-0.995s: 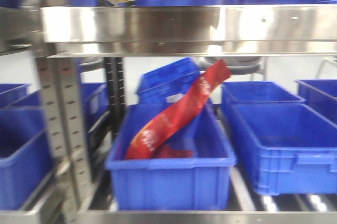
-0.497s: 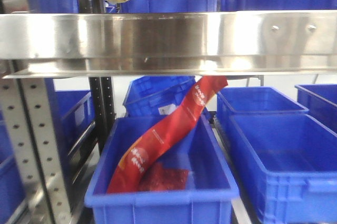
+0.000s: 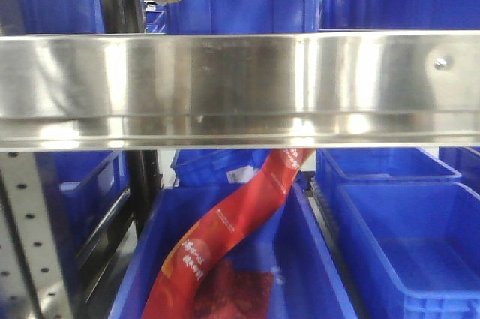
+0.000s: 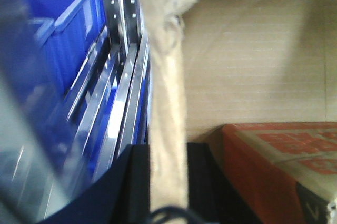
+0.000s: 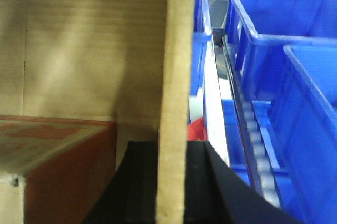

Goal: Stack two boxes on right shelf middle
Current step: 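Align the held box stack above the middle steel shelf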

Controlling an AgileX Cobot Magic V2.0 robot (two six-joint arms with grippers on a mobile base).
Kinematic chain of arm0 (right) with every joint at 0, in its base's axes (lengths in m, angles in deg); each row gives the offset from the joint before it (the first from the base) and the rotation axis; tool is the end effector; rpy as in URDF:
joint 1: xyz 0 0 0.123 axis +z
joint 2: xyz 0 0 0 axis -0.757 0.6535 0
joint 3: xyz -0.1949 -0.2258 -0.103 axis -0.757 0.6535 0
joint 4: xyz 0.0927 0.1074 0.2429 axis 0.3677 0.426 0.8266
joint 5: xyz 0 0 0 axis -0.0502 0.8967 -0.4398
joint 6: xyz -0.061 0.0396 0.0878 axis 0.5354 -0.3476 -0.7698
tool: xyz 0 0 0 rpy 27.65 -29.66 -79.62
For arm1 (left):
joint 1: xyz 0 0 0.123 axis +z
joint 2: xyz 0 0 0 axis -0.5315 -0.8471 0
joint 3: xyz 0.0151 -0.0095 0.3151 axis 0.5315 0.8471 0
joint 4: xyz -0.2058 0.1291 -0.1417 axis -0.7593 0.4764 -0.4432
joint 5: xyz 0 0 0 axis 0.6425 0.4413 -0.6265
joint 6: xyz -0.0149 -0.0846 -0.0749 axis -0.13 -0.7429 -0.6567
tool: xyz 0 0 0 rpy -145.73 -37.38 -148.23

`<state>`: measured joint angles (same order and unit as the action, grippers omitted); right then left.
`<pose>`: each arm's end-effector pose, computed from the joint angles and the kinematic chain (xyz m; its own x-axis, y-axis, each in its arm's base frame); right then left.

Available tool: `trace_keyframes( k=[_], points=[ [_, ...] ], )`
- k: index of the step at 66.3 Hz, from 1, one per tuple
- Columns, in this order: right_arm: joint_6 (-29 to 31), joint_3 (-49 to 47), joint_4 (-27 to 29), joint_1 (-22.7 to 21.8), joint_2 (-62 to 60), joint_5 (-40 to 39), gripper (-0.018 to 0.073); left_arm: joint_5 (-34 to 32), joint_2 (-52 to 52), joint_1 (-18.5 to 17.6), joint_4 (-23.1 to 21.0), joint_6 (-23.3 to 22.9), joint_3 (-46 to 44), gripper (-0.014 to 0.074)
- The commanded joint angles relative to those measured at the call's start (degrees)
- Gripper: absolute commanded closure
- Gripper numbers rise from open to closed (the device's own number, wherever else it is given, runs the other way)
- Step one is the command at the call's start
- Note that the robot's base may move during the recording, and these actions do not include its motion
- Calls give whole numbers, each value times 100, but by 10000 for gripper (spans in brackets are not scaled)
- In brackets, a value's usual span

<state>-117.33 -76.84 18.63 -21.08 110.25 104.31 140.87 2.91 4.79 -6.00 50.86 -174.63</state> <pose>0.3348 0.1250 0.5226 -0.3562 0.0285 -0.9340 -0.0152 0.9992 0.0363 0.3300 -0.1069 0.5322 -0.3282 -0.0186 -0.9444 -0.0728 0.9973 0.0056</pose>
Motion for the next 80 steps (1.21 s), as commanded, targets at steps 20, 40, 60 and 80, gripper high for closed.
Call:
trace_keyframes(
  k=[20, 40, 60, 80],
  points=[
    [-6, -69, -192, -34, -86, -243, 728, -189, 66, 32, 215, -12, -80, 708],
    [-6, -69, -192, -34, -86, -243, 728, -189, 66, 32, 215, -12, -80, 708],
    [-6, -69, -192, -34, -86, -243, 728, -189, 66, 32, 215, -12, -80, 708],
    [-6, -69, 60, -34, -86, -8, 728, -104, 66, 32, -34, 46, -80, 708]
  ],
)
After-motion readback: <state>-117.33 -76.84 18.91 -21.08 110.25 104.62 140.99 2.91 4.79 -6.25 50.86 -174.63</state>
